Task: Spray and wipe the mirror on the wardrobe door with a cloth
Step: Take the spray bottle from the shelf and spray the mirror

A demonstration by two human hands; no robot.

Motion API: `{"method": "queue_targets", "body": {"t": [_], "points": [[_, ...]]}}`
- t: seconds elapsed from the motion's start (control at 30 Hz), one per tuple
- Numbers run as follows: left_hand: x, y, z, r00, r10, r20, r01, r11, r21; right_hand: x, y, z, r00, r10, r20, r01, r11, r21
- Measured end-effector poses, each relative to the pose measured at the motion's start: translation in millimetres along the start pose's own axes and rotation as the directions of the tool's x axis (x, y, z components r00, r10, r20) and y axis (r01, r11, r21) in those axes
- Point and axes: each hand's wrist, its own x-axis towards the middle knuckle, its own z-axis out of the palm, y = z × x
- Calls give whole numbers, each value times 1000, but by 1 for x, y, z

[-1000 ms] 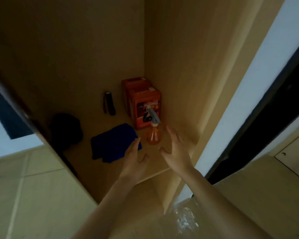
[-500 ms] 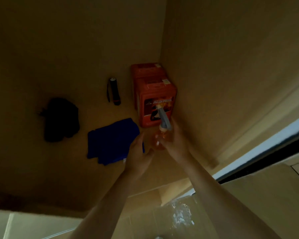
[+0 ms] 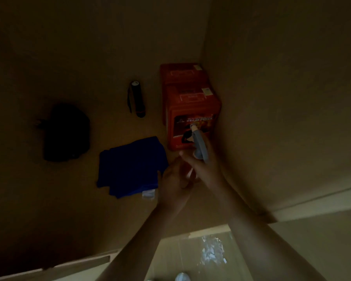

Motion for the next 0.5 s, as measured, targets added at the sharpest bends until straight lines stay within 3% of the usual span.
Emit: {"method": "queue_targets", "body": {"t": [0.23,0.5], "points": [[-2,10,0,1000,-29,1,29,995,92,2,-5,1,981,193,-1,-192,980,43],[-14,21,-6,998,50,-27,-53,993,-105,-17,-33,2,971,236,28,-237,963,128]]}}
